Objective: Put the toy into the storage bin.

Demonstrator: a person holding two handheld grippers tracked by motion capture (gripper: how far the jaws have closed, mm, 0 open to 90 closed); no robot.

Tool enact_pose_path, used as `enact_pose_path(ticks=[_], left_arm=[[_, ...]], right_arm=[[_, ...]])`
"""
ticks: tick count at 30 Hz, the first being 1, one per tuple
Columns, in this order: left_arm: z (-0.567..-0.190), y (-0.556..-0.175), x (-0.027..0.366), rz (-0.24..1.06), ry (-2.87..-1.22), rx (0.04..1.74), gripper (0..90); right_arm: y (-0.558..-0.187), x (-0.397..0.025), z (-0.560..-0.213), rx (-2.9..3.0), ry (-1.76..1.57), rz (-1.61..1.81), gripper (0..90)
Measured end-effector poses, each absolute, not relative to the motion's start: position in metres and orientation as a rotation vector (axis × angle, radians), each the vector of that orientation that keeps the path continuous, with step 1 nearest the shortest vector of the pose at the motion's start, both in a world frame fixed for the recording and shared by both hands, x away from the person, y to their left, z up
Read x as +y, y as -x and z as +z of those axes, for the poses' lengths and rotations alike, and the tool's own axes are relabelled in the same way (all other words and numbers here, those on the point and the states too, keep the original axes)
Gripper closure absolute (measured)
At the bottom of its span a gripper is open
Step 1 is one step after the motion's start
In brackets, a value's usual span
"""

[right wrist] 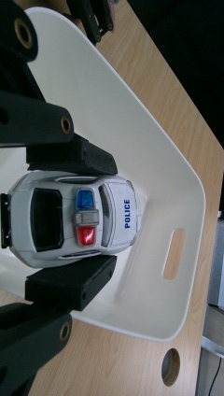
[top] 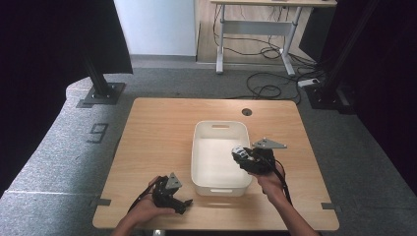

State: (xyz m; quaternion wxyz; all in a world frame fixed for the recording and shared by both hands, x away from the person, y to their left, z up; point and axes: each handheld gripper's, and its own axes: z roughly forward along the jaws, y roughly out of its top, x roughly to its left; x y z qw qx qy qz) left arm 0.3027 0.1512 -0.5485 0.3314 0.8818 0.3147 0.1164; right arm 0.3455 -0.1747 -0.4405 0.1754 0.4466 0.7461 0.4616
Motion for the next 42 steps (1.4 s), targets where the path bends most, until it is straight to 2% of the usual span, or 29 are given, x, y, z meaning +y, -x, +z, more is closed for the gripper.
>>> enact_pose_path(ticks=[42], left_arm=[[-0.549, -0.303, 0.151, 0.305, -2.304, 0.826, 0.0]], right_arm=[[-0.376, -0.142, -0.460, 2.166, -1.315, 1.228, 50.0]])
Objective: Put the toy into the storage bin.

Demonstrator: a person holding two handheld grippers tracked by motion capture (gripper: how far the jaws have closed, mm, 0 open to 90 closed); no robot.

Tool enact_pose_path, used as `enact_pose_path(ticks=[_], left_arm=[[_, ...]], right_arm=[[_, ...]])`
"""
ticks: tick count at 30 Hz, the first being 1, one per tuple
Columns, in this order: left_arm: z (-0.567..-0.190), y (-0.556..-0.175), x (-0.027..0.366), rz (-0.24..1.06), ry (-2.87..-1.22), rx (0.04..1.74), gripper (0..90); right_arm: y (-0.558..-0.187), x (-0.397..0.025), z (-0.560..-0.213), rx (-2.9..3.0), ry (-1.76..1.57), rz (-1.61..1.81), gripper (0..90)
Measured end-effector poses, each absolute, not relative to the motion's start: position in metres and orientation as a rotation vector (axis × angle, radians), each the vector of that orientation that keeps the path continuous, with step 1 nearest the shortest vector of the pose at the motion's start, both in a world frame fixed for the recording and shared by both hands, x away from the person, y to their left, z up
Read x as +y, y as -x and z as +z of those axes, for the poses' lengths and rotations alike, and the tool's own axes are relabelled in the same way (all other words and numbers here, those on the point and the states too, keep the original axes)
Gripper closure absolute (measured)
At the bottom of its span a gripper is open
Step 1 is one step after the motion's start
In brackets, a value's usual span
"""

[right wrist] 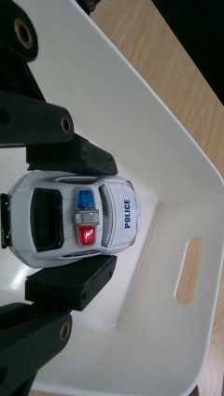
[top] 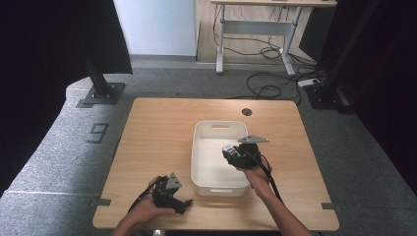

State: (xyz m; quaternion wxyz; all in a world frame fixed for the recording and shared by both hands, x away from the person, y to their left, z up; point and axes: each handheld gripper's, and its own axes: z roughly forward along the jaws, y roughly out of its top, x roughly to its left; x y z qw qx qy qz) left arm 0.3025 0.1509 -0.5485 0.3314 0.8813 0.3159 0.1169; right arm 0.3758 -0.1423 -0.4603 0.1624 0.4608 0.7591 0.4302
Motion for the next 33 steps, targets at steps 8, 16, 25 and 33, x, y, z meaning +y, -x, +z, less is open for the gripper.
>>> enact_pose_path(ticks=[8, 16, 25, 33], left_arm=[[-0.549, -0.303, 0.151, 0.305, -2.304, 0.826, 0.0], [-0.548, -0.303, 0.151, 0.305, -2.305, 0.825, 0.0], [-0.548, -0.302, 0.151, 0.306, -2.304, 0.827, 0.0], [-0.549, -0.302, 0.150, 0.305, -2.304, 0.827, 0.0]], right_arm=[[-0.378, -0.139, -0.457, 2.171, -1.310, 1.225, 50.1], [-0.379, -0.133, -0.454, 2.178, -1.298, 1.227, 50.1], [-0.385, -0.125, -0.450, 2.186, -1.292, 1.220, 50.1], [-0.394, -0.115, -0.449, 2.193, -1.295, 1.204, 50.1]])
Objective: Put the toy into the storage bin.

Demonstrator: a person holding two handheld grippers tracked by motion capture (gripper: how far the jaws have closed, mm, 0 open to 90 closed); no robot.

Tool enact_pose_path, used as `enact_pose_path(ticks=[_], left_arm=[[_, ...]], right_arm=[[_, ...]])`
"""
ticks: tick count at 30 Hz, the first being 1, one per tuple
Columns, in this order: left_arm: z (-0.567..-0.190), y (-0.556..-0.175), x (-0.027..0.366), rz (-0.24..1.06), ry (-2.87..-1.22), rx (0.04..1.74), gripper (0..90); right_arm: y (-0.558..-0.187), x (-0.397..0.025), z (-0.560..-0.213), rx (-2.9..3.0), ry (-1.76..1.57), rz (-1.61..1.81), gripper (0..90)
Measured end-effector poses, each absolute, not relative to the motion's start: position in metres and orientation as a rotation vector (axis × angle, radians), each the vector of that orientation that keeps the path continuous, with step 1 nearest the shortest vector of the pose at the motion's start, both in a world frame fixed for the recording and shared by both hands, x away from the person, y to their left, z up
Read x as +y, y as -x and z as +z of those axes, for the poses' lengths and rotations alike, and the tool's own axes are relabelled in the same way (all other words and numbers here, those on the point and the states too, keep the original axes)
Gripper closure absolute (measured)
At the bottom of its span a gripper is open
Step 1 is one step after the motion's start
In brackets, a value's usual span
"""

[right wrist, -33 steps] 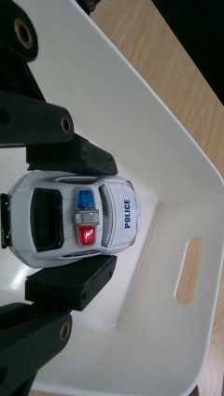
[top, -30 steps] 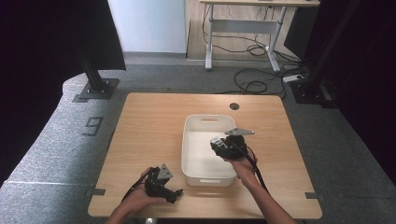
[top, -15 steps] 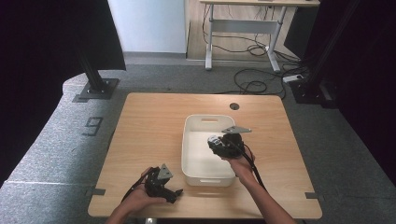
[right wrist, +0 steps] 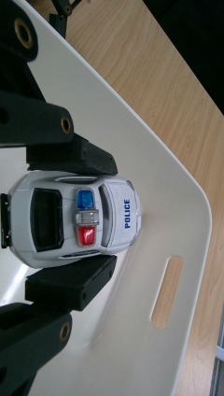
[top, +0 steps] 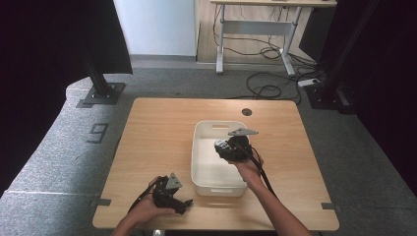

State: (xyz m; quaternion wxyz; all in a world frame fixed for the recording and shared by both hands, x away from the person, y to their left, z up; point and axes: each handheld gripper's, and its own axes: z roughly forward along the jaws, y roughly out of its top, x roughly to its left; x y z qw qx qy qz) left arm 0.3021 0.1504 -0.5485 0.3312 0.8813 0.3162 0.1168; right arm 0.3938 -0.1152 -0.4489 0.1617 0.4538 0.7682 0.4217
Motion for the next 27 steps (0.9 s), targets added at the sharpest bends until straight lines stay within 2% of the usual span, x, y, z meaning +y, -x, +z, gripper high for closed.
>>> enact_pose_path(ticks=[27], left_arm=[[-0.549, -0.302, 0.149, 0.300, -2.306, 0.814, 0.0]], right_arm=[[-0.420, -0.078, -0.470, 2.256, -1.312, 1.087, 50.0]])
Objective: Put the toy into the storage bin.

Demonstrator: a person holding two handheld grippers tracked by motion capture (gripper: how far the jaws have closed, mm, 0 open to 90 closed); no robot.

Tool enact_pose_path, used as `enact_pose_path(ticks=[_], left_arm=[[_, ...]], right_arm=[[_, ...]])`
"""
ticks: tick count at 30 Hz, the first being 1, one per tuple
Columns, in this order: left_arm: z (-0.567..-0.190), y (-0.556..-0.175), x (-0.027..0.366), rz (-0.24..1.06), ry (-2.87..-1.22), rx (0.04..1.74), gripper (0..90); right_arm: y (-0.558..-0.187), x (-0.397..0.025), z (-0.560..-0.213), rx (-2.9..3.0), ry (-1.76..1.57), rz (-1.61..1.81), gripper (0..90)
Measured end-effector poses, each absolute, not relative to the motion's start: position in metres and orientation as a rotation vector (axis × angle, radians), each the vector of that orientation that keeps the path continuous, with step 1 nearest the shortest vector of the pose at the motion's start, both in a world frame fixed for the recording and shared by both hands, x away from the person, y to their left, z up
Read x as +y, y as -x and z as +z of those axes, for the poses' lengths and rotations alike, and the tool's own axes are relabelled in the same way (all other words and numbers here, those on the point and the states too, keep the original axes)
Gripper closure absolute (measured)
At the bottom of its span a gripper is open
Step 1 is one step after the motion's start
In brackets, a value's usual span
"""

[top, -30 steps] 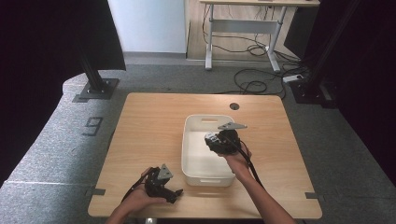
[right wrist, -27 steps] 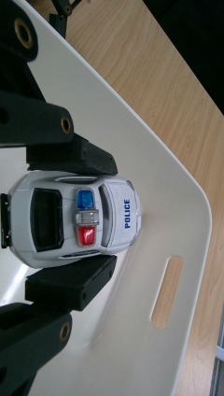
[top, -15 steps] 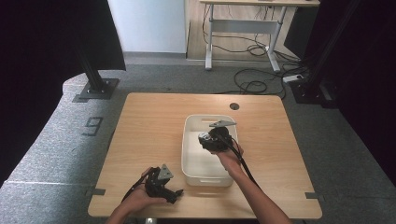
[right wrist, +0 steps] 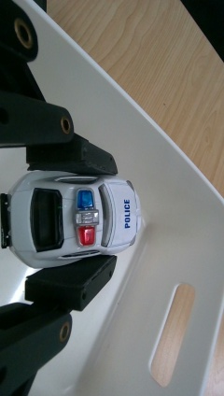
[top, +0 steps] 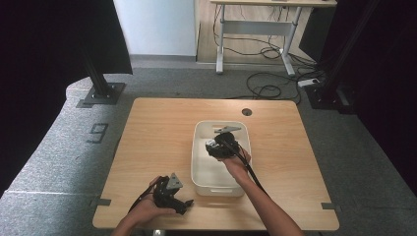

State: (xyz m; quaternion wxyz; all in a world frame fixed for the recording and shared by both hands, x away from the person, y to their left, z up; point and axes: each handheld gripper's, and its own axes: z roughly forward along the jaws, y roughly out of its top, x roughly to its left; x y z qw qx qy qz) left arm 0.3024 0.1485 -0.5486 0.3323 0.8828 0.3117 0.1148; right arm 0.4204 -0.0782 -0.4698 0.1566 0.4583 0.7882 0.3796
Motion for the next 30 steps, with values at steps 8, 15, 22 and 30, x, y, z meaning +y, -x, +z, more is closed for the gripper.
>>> enact_pose_path(ticks=[8, 15, 22, 30], left_arm=[[-0.549, -0.302, 0.148, 0.299, -2.306, 0.815, 0.0], [-0.549, -0.302, 0.148, 0.300, -2.306, 0.814, 0.0], [-0.549, -0.302, 0.148, 0.300, -2.306, 0.814, 0.0], [-0.549, -0.302, 0.148, 0.301, -2.307, 0.815, 0.0]], right_arm=[[-0.429, -0.065, -0.475, 2.289, -1.306, 1.054, 50.0], [-0.434, -0.055, -0.484, 2.310, -1.302, 1.004, 50.0], [-0.439, -0.052, -0.492, 2.334, -1.324, 0.965, 50.0], [-0.443, -0.051, -0.499, 2.359, -1.349, 0.931, 50.0]])
